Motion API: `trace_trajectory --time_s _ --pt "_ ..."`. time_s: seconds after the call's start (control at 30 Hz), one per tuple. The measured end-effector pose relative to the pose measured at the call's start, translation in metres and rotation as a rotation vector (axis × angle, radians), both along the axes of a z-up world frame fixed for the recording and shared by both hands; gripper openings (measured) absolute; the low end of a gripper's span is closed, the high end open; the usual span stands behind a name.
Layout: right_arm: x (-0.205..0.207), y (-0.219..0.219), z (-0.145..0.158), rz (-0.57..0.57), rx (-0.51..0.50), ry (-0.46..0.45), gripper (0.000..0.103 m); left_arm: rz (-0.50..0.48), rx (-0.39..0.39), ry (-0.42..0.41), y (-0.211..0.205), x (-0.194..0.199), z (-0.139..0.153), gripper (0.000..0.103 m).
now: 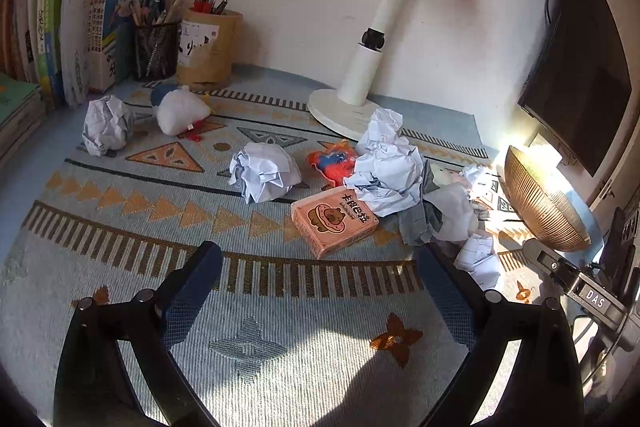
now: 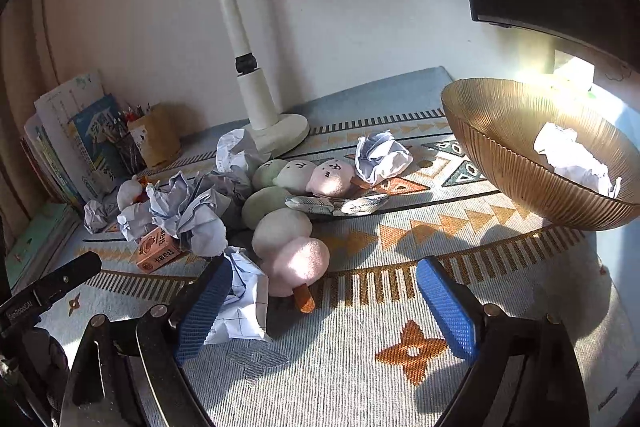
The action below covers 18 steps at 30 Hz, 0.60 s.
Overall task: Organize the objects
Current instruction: 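Move both tools toward the penguin plush and paper ball by the pen holders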
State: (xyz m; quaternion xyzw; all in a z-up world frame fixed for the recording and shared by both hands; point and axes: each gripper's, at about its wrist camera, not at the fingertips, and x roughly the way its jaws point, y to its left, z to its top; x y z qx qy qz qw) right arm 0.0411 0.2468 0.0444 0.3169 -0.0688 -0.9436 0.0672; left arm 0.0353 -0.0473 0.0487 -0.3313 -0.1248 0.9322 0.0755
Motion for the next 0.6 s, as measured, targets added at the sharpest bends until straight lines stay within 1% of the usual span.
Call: trace_trajectory --time_s 0.1,0.23,0.37,0.43,0.5,0.57,0.6 --pt "0.001 -0.006 0.0 0.012 0.027 0.004 0.096 -0.009 -0.016 0.004 0.004 0.001 0.0 0.098" --pt "0.0 -0.004 -0.001 0.011 0.016 -0.003 0.096 -0.012 -0.032 0.012 0.006 0.003 0.0 0.098" --pt "-0.002 -0.005 -0.001 0.012 0.023 -0.013 0.096 -0.006 -0.024 0.016 0.003 0.003 0.0 0.098" --pt "-0.006 -0.01 0.0 0.02 0.03 -0.041 0.096 0.008 -0.012 0.013 0.0 0.003 0.001 0.098" --pt "-0.011 -0.019 0.01 0.055 -0.004 -0.066 0.096 0.029 0.004 -0.016 -0.009 0.001 0.002 0.098" --pt "-0.014 -0.041 0.032 0.117 -0.033 -0.041 0.096 0.052 0.002 -0.053 -0.026 -0.002 0.007 0.098" --pt "-0.019 -0.057 0.044 0.146 -0.025 -0.027 0.096 0.069 -0.004 -0.05 -0.04 -0.003 0.013 0.098"
